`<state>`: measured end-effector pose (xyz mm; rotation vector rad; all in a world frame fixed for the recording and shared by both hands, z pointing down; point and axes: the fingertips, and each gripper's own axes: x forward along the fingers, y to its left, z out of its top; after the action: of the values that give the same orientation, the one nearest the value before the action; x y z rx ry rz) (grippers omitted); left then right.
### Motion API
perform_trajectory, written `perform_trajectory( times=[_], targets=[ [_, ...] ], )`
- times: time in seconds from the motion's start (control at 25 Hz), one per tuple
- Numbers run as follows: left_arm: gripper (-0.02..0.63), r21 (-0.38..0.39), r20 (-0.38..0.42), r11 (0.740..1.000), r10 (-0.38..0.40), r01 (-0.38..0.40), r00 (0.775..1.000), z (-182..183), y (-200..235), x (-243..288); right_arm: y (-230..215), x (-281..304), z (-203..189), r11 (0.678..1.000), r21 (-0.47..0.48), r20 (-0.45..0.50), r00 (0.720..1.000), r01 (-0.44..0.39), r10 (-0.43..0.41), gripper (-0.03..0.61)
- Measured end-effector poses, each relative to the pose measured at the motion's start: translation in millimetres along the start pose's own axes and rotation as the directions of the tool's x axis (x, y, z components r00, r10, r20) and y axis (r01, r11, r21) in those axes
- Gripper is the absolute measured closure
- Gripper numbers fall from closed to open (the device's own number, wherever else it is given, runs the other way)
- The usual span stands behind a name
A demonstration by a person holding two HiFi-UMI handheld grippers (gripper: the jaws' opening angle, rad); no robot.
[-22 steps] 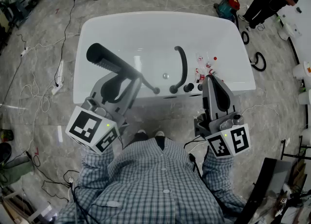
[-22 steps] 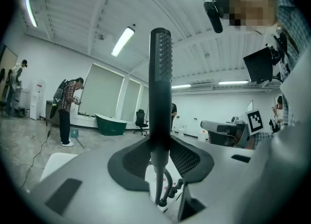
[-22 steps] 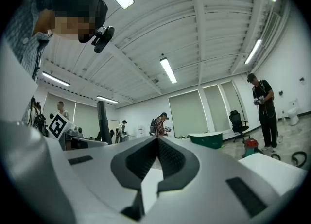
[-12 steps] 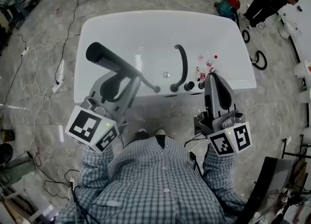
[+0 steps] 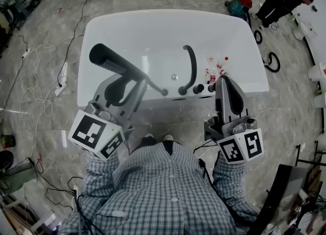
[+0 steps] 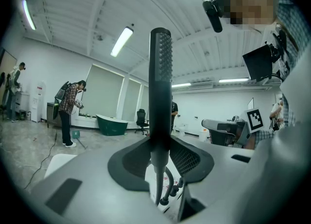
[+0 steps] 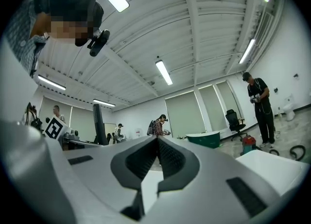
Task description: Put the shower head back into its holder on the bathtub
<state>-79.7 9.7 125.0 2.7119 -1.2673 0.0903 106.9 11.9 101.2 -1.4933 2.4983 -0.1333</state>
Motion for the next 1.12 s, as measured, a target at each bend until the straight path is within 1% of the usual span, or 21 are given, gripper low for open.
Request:
perform_trajectory(
  times=[0.4,0.72,0.96,1.12],
  targets=[
    [0.495,0.006,-0.020,1.000,0.009,-0.009,1.000,-5,3,-1,2,1,-10,1.000,0.013,-0.023,1.000,-0.001,0.002,0.563],
    [0.495,-0.014,-0.031,1.000,0.000,-0.001,1.000,-9,2,4,-2,1,-21,0.999,0.041,-0.053,0.999,0.013,-0.011,0.563],
    [0.495,-0.031,-0.039,1.000,-0.005,0.004,0.999,-11,3,5,-10,-1,-29,0.998,0.045,-0.076,0.996,0.040,-0.037,0.563],
    [0.495,-0.040,-0.045,0.999,0.000,-0.002,0.999,-19,6,7,-14,-3,-38,0.998,0.049,-0.092,0.995,0.049,-0.045,0.563]
  ],
)
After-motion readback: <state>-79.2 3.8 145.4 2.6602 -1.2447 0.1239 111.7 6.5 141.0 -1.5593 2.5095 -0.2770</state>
